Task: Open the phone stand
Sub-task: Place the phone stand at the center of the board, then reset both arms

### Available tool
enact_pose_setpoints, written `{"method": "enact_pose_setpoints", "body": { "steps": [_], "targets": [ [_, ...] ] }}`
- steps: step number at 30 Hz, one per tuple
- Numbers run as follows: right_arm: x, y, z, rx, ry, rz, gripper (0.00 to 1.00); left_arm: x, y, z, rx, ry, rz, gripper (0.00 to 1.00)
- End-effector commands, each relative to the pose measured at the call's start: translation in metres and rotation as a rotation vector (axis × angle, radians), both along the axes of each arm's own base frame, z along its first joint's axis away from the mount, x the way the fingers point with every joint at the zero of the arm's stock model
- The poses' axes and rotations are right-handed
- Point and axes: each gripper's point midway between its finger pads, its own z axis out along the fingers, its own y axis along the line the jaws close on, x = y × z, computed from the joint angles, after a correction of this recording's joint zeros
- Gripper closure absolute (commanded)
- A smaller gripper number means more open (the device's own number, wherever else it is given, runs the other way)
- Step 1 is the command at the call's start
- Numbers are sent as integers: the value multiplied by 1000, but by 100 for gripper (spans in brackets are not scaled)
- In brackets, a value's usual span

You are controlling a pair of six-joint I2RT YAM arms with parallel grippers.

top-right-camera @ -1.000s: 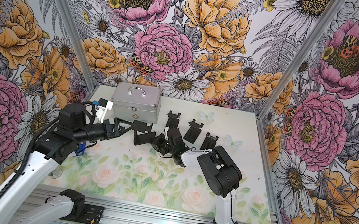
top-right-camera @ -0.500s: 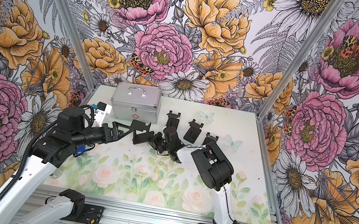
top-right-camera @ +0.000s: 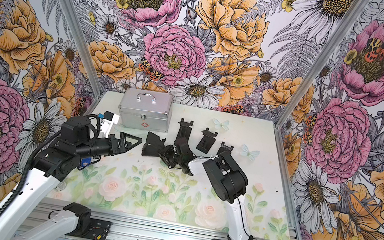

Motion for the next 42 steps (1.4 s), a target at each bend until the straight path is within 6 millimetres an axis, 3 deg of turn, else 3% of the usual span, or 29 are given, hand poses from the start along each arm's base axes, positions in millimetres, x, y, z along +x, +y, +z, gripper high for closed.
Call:
{"method": "enact_pose_setpoints", "body": {
  "steps": [1, 8, 12, 14, 17, 23, 27, 29, 31, 33, 37, 42],
  "targets": [
    [-11, -9, -18, -52, 59, -22, 46, -1, 4, -3, 14, -7, 4, 1],
    [-37, -34, -23, -152, 151, -51, 14, 3, 8, -7, 36, 35, 29, 1],
    [-58, -60, -22, -248, 198, -70, 10, 6, 10, -13, 56, 65, 48, 1],
    [-65, -68, -13, -285, 186, -56, 9, 8, 18, -18, 95, 77, 86, 1],
    [-75, -86, 17, -386, 105, -27, 6, 11, 35, -28, 181, 80, 168, 1],
    [-71, -138, 118, -718, -209, 9, 1, 26, 105, -65, 496, 57, 464, 1],
    [-61, -203, 186, -957, -446, -138, 1, 35, 149, -67, 673, -30, 648, 1],
    [-61, -243, 212, -1087, -549, -249, 1, 44, 159, -62, 685, -108, 722, 1],
    [-62, -285, 225, -1232, -594, -342, 1, 49, 171, -68, 708, -153, 806, 1],
    [-61, -324, 226, -1368, -614, -433, 1, 59, 174, -82, 725, -198, 832, 1],
    [-55, -383, 196, -1500, -602, -552, 1, 69, 183, -118, 790, -184, 894, 1],
    [-50, -420, 143, -1467, -656, -592, 1, 89, 182, -105, 832, -308, 922, 1]
  ]
}}
